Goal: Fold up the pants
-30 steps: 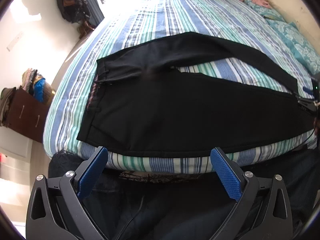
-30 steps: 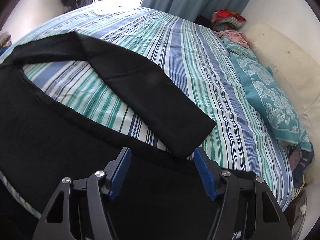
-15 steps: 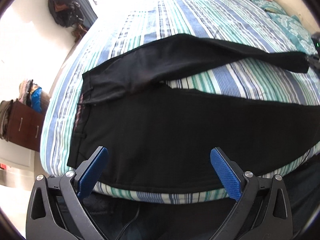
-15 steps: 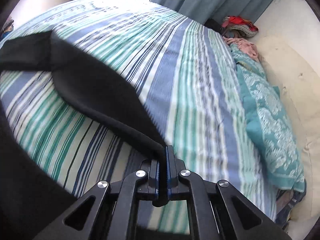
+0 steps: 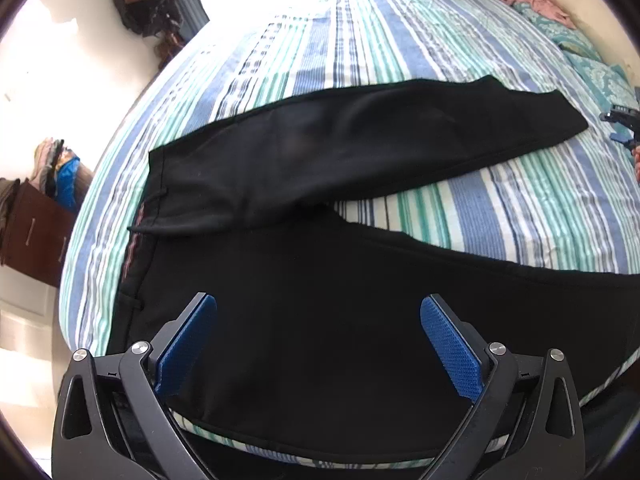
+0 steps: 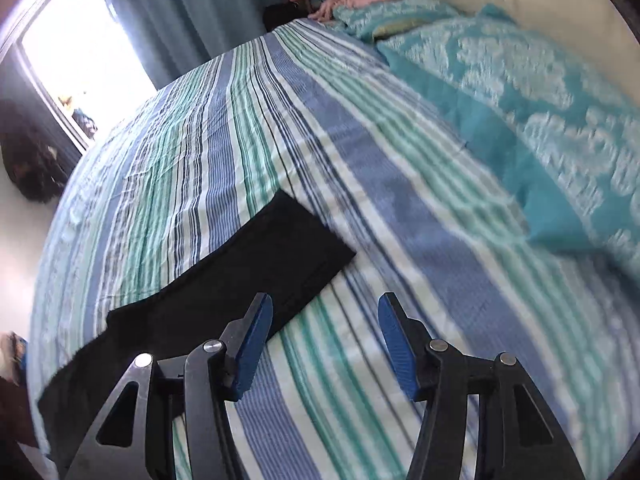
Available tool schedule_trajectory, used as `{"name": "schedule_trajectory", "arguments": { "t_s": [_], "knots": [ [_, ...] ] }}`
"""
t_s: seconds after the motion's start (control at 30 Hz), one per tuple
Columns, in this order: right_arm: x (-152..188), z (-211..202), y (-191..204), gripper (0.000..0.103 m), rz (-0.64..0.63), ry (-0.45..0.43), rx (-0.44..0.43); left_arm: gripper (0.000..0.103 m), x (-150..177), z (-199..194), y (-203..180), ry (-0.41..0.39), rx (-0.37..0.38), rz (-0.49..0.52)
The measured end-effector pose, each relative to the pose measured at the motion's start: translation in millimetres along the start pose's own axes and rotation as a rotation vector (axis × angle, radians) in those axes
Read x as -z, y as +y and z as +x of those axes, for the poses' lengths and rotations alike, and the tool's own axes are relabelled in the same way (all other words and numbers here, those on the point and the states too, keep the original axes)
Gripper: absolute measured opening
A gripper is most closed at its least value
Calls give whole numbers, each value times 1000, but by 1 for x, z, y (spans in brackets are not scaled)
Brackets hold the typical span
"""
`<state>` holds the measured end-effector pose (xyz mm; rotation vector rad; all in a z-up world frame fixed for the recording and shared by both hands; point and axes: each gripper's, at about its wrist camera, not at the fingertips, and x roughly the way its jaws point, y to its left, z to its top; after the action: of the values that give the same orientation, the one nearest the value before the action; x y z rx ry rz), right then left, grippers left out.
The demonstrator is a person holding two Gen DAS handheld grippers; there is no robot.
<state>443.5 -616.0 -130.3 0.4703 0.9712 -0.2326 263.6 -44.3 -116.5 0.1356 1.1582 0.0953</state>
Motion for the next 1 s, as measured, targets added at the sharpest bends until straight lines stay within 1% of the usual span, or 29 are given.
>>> {"name": "schedule_trajectory", "arguments": {
  "t_s": [0.03,0.07,0.13,0.17,0.23,0.3,0.33,0.37,0.4,0.43,0.47,0.5,0.53,0.57,0.6,0.63,0.67,0.7,0.73,0.77,0.8,0.83,0.87,0.9,0.97,1.0],
  "knots": [
    [5,15,-7,55,63,16,-55,102,1,8,2,10,-12,-6],
    [9,30,-12,55,120,25,-93,102,2,14,4,17,-26,-13],
    [11,57,-13,55,179,28,-130,102,0,25,10,28,-52,-32],
    [8,68,-10,55,183,26,-129,102,-1,28,14,32,-64,-42],
    [-1,89,-6,55,184,15,-90,102,-5,36,18,34,-75,-58],
    [-10,99,-7,54,206,-25,-89,102,-9,43,18,37,-88,-49],
    [-13,101,-8,34,217,-33,-91,102,-10,46,17,36,-97,-40],
    [-16,99,-7,11,206,-45,-63,102,-13,49,17,34,-103,-32],
    [-18,92,-6,8,165,-65,-30,102,-16,52,17,27,-107,-29],
    [-16,83,-7,8,120,-101,27,102,-21,56,19,17,-109,-32],
    [-13,78,-10,8,88,-107,76,102,-27,59,22,5,-111,-38],
    [-10,78,-16,10,80,-88,103,102,-34,63,25,-13,-117,-48],
    [-6,80,-20,16,91,-72,124,102,-43,67,29,-33,-130,-59],
    [-4,78,-23,18,93,-80,126,102,-54,73,33,-47,-149,-74],
    [-4,75,-19,35,70,-85,162,102,-65,80,39,-58,-159,-96],
    [-2,67,-7,51,24,-99,261,102,-75,88,44,-66,-158,-120],
    [2,56,8,52,-35,-149,345,102,-85,99,50,-75,-163,-143],
    [9,42,24,52,-98,-206,340,102,-91,111,56,-79,-193,-163],
    [19,32,43,54,-161,-232,286,102,-94,124,59,-68,-234,-174],
    [31,28,67,54,-221,-210,198,102,-94,139,63,-45,-269,-177],
    [45,27,90,54,-270,-170,101,103,-92,154,66,-15,-287,-172],
    [63,27,117,55,-325,-117,-9,103,-87,166,68,-6,-271,-167],
    [81,29,144,58,-385,-74,-86,103,-82,167,71,-43,-244,-180],
    [104,30,171,66,-450,-37,-142,103,-79,164,74,-68,-227,-195],
    [151,30,220,67,-571,25,-223,102,-78,154,78,-29,-213,-201],
    [175,22,239,67,-614,29,-243,102,-75,143,80,-32,-194,-205]
  ]
}}
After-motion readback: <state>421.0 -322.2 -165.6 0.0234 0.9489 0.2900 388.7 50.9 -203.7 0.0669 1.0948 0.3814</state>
